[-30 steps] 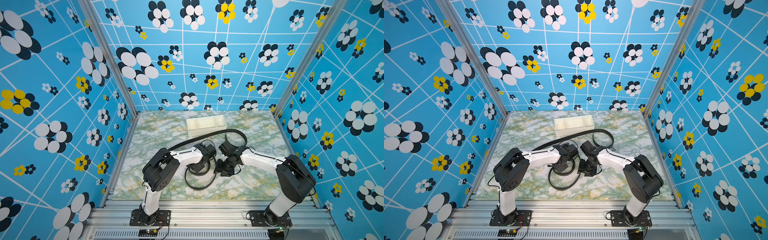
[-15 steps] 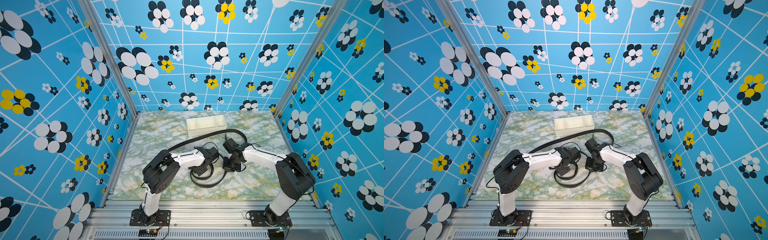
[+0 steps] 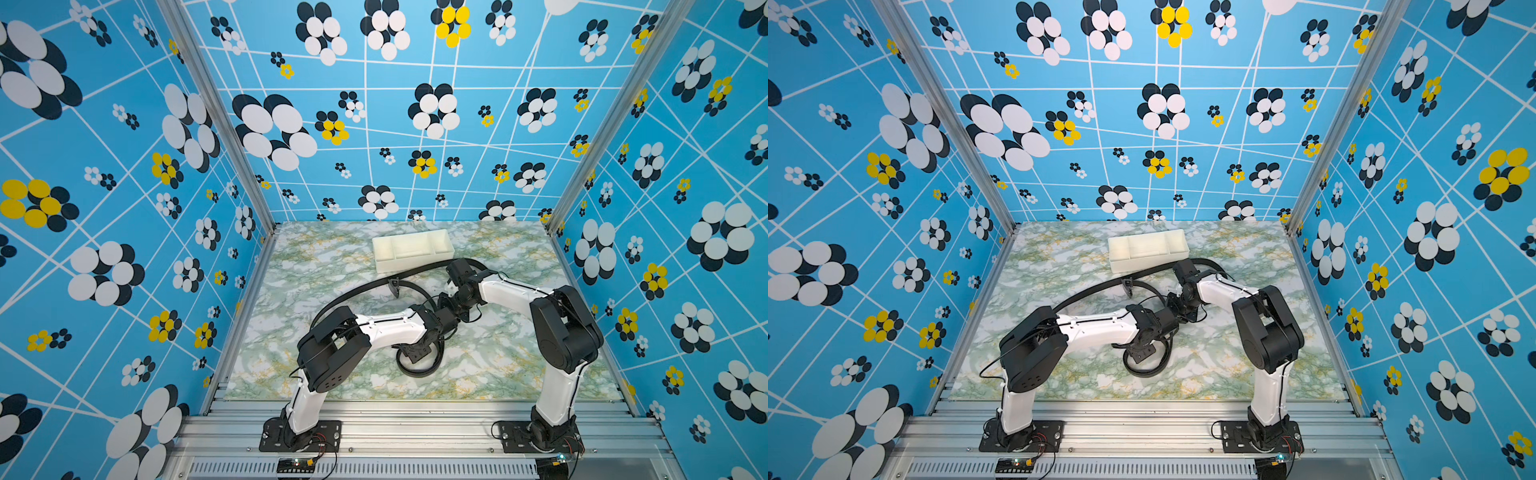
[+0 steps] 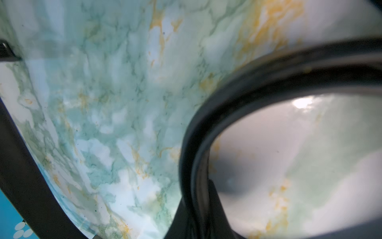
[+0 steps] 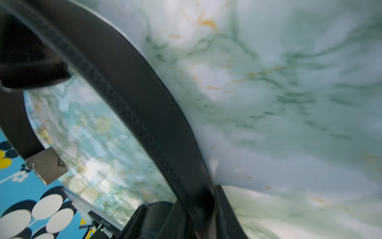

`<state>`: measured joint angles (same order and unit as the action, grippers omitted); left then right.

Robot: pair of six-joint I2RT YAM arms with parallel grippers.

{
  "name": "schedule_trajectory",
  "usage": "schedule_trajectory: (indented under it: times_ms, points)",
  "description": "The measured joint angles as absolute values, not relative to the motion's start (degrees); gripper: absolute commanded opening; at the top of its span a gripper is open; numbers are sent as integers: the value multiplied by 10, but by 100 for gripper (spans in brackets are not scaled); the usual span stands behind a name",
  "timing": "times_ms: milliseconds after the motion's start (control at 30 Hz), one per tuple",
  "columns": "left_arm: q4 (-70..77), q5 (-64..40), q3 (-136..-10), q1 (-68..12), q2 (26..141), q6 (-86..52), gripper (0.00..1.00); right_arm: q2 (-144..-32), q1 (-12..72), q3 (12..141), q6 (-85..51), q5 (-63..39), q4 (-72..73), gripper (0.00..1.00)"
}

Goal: Place the belts into the storage roll
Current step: Roll the belt at the center of the board.

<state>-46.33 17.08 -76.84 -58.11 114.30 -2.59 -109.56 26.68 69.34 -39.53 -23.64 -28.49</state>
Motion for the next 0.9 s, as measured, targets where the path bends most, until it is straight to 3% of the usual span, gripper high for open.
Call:
schedule_trajectory:
  times_ms: [300,633,767,900]
  points:
    - [-468,166,-777,-578,1148,-39,0,-1059,223,656,-463,-316,-224,61]
    - [-469,150,-781,-570,1149,-41,0,-821,176,519,-490,-282,-286,61]
    - [-469,150,-781,-570,1149,-41,0,-757,215,404,-531,-266,-295,60]
    - [-469,150,-781,-570,1149,-41,0,-742,281,379,-565,-245,-287,60]
